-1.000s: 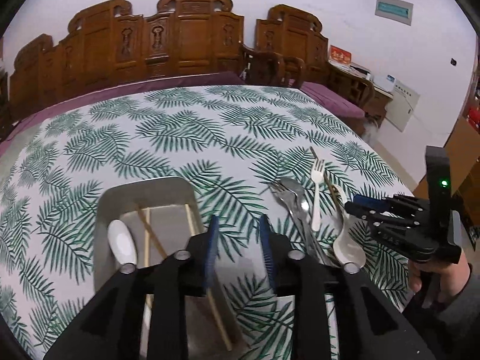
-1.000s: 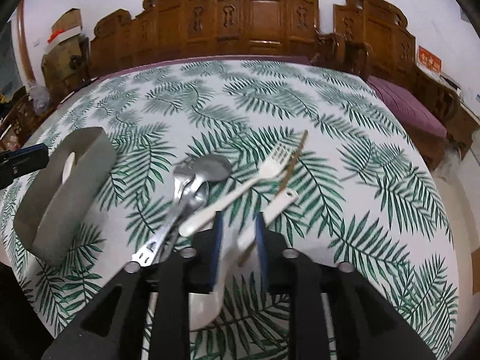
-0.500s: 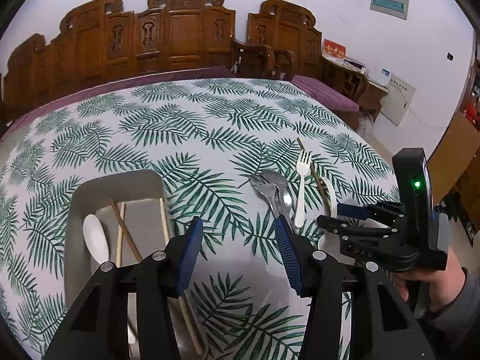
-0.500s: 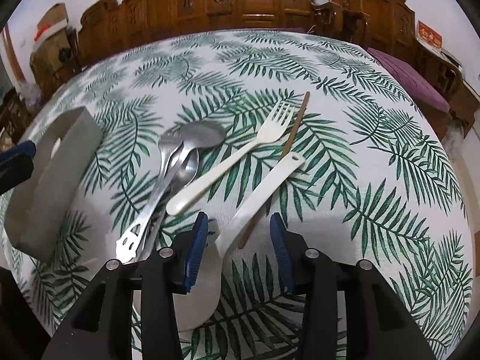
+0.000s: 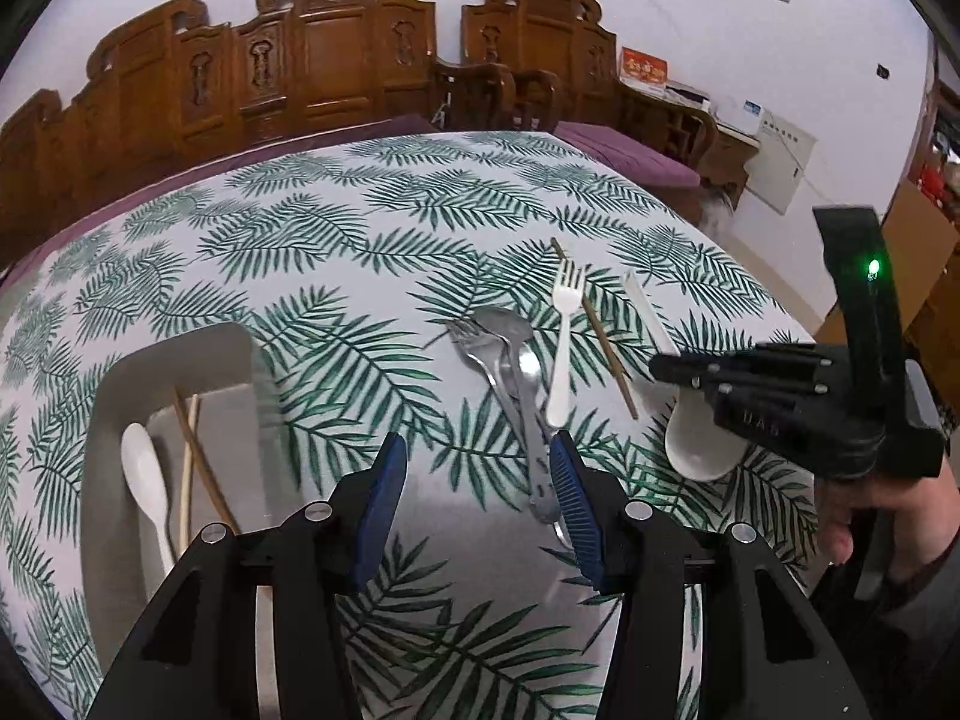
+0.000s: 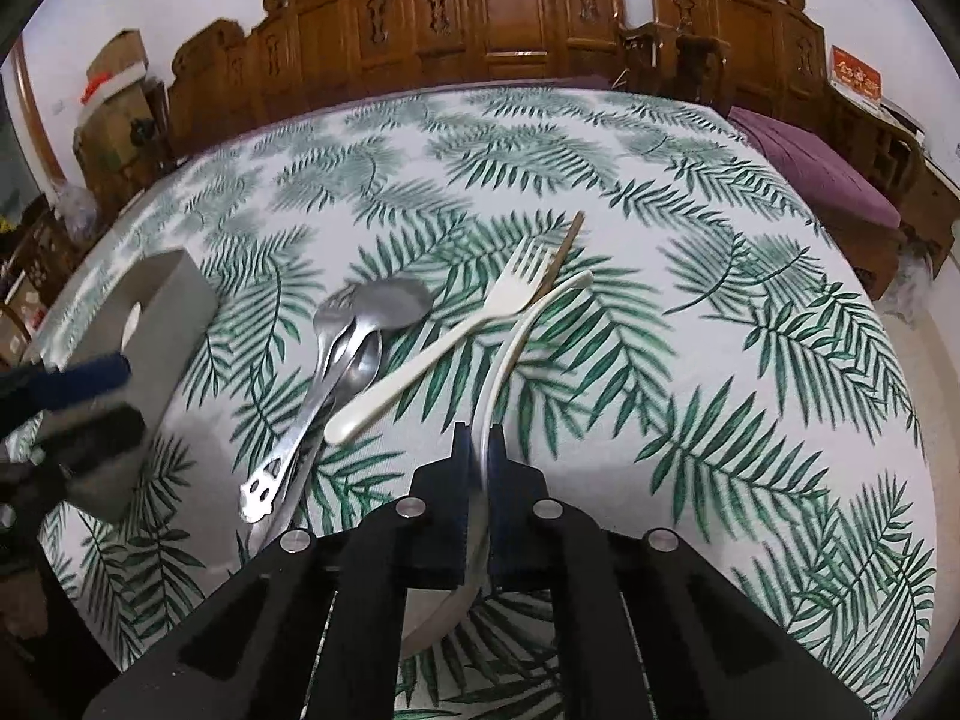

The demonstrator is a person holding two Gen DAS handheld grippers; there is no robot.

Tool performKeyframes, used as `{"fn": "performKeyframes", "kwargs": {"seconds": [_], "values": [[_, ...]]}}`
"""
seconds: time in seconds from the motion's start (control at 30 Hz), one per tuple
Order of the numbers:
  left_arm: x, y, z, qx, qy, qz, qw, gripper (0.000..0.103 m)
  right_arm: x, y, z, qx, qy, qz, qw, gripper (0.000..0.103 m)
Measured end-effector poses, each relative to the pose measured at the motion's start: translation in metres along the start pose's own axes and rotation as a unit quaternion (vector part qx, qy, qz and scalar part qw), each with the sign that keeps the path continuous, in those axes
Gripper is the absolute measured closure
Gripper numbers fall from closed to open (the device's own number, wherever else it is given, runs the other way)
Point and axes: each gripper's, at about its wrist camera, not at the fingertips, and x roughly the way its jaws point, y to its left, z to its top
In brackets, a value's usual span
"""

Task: Organize utensils
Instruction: 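Grasp a white plastic spoon with the right tool while the left tool approaches the forks, then grasp a steel spoon with the left tool while the right tool holds the white spoon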

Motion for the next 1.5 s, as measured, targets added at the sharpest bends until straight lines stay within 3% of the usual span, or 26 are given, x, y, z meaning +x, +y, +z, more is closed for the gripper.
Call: {"fn": "performKeyframes", "kwargs": {"seconds": [0.3,0.53,0.77,1.03,1.1,1.5], "values": [[0.029,-0.027,0.012,0.036,0.019,0.008,0.9992,0.08,-0.003,-0.02,0.005,0.024,-0.012,0.008,1.0,0.096],[0.065,-0.033,0.024,0.041,0.052,0.008,0.9978,0.088,-0.002,-0.03,0.008,0.046,-0.017,0.024,0.999,0.096],[0.096,-0.031,0.032,0.031,0.084,0.023,0.9957,0.088,-0.002,-0.032,0.009,0.053,-0.02,0.033,0.998,0.096],[0.11,-0.036,0.041,0.06,0.092,0.059,0.9922,0.092,-0.003,-0.028,0.01,0.051,-0.021,0.04,0.998,0.096],[0.111,-0.034,0.044,0.054,0.1,0.056,0.9919,0.098,-0.003,-0.028,0.01,0.052,-0.021,0.04,0.998,0.096],[0.09,-0.032,0.042,0.051,0.076,0.033,0.9952,0.098,-0.004,-0.022,0.011,0.043,-0.023,0.045,0.998,0.096]]}}
